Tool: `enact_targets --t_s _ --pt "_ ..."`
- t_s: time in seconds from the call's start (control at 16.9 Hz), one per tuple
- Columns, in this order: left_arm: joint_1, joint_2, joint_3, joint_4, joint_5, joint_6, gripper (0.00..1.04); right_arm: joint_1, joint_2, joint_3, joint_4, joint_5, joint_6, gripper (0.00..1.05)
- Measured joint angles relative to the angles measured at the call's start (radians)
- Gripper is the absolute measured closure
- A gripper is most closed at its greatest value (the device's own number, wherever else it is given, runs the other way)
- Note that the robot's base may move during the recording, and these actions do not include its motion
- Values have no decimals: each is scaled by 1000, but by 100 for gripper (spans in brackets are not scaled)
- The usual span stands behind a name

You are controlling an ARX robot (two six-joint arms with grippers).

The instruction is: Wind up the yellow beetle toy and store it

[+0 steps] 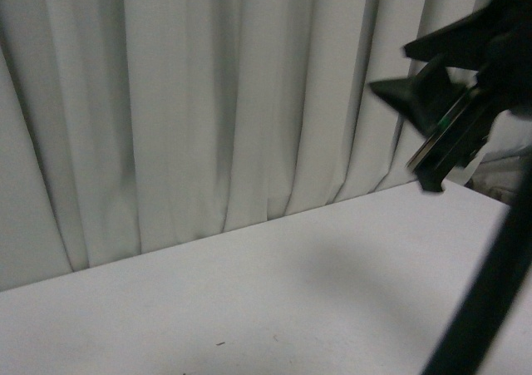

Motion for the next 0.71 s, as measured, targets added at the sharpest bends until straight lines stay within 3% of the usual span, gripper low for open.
enact_targets --t_s 0.12,0.24,0.71 --pt "0 0 0 0 1 0 7 0 -216 -80 -76 11 332 81" --pt "0 0 0 0 1 0 7 0 -291 -154 -50 11 450 103" --pt "0 0 0 0 1 0 7 0 -438 -321 -53 11 499 103"
